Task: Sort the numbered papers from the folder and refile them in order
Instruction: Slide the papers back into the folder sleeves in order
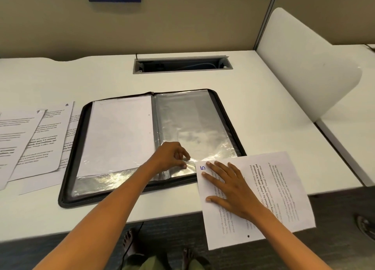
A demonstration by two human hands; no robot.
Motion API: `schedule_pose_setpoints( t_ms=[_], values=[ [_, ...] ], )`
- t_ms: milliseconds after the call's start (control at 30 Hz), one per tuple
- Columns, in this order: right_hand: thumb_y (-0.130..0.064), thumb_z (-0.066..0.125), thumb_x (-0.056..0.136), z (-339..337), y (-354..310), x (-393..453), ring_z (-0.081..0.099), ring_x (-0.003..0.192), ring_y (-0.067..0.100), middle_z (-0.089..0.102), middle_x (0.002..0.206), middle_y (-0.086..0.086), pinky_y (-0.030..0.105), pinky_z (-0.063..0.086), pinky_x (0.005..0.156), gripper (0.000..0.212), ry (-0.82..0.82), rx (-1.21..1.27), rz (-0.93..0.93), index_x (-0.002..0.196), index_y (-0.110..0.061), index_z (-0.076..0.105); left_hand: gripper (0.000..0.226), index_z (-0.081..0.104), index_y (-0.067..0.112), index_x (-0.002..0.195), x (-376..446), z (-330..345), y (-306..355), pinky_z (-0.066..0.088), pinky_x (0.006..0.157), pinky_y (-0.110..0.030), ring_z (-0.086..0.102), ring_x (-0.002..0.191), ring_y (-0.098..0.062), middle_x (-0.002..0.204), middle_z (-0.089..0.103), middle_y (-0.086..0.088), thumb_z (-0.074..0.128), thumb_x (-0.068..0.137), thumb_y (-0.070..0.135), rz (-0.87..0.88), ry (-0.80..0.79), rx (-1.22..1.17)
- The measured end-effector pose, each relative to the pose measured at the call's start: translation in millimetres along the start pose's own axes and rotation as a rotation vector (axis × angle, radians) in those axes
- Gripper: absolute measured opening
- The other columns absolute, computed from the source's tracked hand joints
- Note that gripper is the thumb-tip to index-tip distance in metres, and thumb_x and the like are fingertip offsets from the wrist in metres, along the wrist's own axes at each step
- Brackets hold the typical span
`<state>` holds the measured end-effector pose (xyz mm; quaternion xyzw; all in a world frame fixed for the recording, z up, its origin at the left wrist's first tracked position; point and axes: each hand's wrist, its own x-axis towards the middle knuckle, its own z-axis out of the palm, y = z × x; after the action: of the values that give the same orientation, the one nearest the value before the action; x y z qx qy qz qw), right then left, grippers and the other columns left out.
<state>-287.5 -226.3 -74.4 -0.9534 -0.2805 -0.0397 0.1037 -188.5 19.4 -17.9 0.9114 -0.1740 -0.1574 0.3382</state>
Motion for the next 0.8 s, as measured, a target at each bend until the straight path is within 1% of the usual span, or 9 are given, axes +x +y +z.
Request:
schedule_pose_setpoints(
  t_ms=[100, 233, 300, 400, 467, 567, 667, 733, 800],
  values=[
    [-0.062, 0.035, 0.094, 1.6, -1.6, -0.6, 0.013, 0.147, 0.020, 0.017, 0.159, -0.002, 0.048, 0.013, 0.114, 0.066, 0.027, -0.063, -0.055, 0.150, -0.029, 0.024, 0.016, 0.076, 0.022, 0.085, -2.8, 1.8, 2.0, 0.039, 0.063, -0.012, 0.053, 0.070, -0.002, 0.082, 0.065, 0.005, 0.082, 0.070, 0.021, 0.007, 0.033, 0.015],
    [-0.055, 0.041, 0.094, 2.8, -3.4, -0.1, 0.022, 0.144, 0.024, 0.028, 0.156, 0.001, 0.052, 0.020, 0.112, 0.061, 0.114, -0.178, -0.166, 0.147, -0.025, 0.033, 0.007, 0.076, 0.025, 0.084, -9.4, 1.4, -2.5, 0.044, 0.070, -0.020, 0.057, 0.073, 0.000, 0.080, 0.066, 0.013, 0.076, 0.077, 0.028, -0.028, 0.096, -0.010],
    [-0.052, 0.045, 0.094, 3.8, -5.0, 0.8, 0.028, 0.142, 0.025, 0.034, 0.152, 0.003, 0.051, 0.023, 0.111, 0.058, 0.163, -0.210, -0.203, 0.143, -0.023, 0.039, 0.008, 0.075, 0.023, 0.087, -14.5, 1.0, -3.7, 0.044, 0.071, -0.018, 0.056, 0.072, 0.003, 0.077, 0.064, 0.017, 0.073, 0.080, 0.027, -0.030, 0.139, -0.030],
    [-0.050, 0.044, 0.095, 6.3, -6.5, 2.0, 0.033, 0.139, 0.024, 0.038, 0.150, 0.003, 0.048, 0.026, 0.110, 0.054, 0.177, -0.218, -0.200, 0.141, -0.022, 0.044, 0.009, 0.075, 0.021, 0.089, -20.1, 4.0, -2.4, 0.044, 0.075, -0.021, 0.055, 0.070, 0.004, 0.081, 0.066, 0.014, 0.069, 0.084, 0.026, -0.019, 0.199, -0.012],
    [-0.050, 0.041, 0.095, 7.9, -8.2, 2.1, 0.034, 0.138, 0.023, 0.038, 0.150, 0.003, 0.047, 0.025, 0.110, 0.053, 0.160, -0.217, -0.190, 0.140, -0.021, 0.044, 0.010, 0.074, 0.022, 0.090, -22.4, 7.1, -2.2, 0.044, 0.076, -0.023, 0.054, 0.070, 0.002, 0.086, 0.069, 0.011, 0.066, 0.086, 0.026, -0.006, 0.244, 0.029],
    [-0.048, 0.038, 0.096, 10.0, -12.2, -1.4, 0.037, 0.136, 0.024, 0.041, 0.148, 0.004, 0.046, 0.026, 0.109, 0.050, 0.139, -0.224, -0.189, 0.137, -0.020, 0.049, 0.014, 0.073, 0.020, 0.094, -25.8, 12.3, -2.6, 0.045, 0.076, -0.028, 0.057, 0.078, -0.009, 0.090, 0.069, 0.006, 0.060, 0.091, 0.025, 0.028, 0.298, 0.093],
    [-0.046, 0.032, 0.099, 10.2, -16.8, -4.3, 0.039, 0.135, 0.024, 0.042, 0.147, 0.005, 0.046, 0.027, 0.109, 0.049, 0.131, -0.216, -0.162, 0.135, -0.019, 0.052, 0.020, 0.069, 0.015, 0.101, -28.7, 20.7, 1.4, 0.049, 0.070, -0.033, 0.062, 0.082, -0.022, 0.092, 0.067, -0.001, 0.051, 0.093, 0.020, 0.177, 0.340, 0.322],
    [-0.045, 0.027, 0.101, 9.9, -19.1, -4.5, 0.039, 0.134, 0.024, 0.044, 0.147, 0.005, 0.045, 0.027, 0.108, 0.050, 0.124, -0.204, -0.149, 0.134, -0.019, 0.052, 0.019, 0.068, 0.012, 0.101, -29.5, 28.1, 2.4, 0.051, 0.061, -0.033, 0.062, 0.074, -0.025, 0.088, 0.066, -0.004, 0.059, 0.085, 0.016, 0.316, 0.364, 0.479],
    [-0.044, 0.025, 0.101, 9.6, -22.0, -5.3, 0.041, 0.133, 0.024, 0.044, 0.146, 0.005, 0.044, 0.028, 0.106, 0.049, 0.106, -0.194, -0.144, 0.134, -0.019, 0.053, 0.022, 0.066, 0.013, 0.101, -29.2, 37.0, 0.6, 0.051, 0.060, -0.033, 0.060, 0.075, -0.023, 0.090, 0.064, -0.005, 0.069, 0.080, 0.019, 0.415, 0.334, 0.533]
  ],
)
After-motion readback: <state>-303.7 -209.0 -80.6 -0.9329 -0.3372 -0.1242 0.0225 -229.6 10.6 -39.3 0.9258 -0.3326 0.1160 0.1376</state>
